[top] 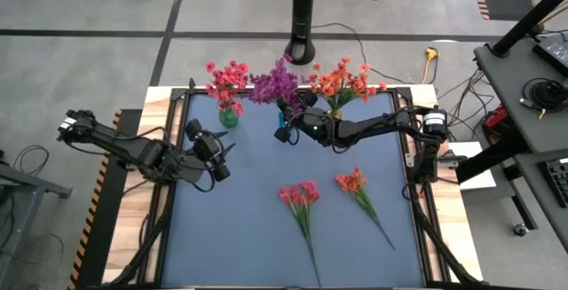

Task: Sort flowers into vase by color
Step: Put the violet flower into the blue vase

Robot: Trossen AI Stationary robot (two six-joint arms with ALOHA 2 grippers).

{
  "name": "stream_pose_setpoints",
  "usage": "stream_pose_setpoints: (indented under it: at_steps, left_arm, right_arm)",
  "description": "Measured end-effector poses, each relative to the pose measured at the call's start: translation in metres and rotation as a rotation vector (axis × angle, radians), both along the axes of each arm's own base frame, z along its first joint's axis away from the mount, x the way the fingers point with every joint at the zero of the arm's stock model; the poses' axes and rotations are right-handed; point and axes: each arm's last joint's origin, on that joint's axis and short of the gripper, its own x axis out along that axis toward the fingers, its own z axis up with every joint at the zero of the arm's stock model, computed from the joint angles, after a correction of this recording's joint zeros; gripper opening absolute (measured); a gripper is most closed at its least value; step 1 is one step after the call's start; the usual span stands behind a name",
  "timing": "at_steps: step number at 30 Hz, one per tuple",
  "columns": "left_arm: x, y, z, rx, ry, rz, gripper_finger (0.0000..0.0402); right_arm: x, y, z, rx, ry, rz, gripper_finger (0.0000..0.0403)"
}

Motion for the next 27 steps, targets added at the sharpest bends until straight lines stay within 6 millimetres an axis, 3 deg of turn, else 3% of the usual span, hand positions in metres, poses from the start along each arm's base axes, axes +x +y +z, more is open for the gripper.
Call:
stream_pose_setpoints:
  at_steps: [27]
  left_arm:
    - [0.0001, 0.0000, -0.0001, 0.000, 0.000, 0.000, 0.0171]
  right_arm:
    - [-0.0028, -0.0002, -0.0082, 0.027, 0.108, -0.005, 0.0025]
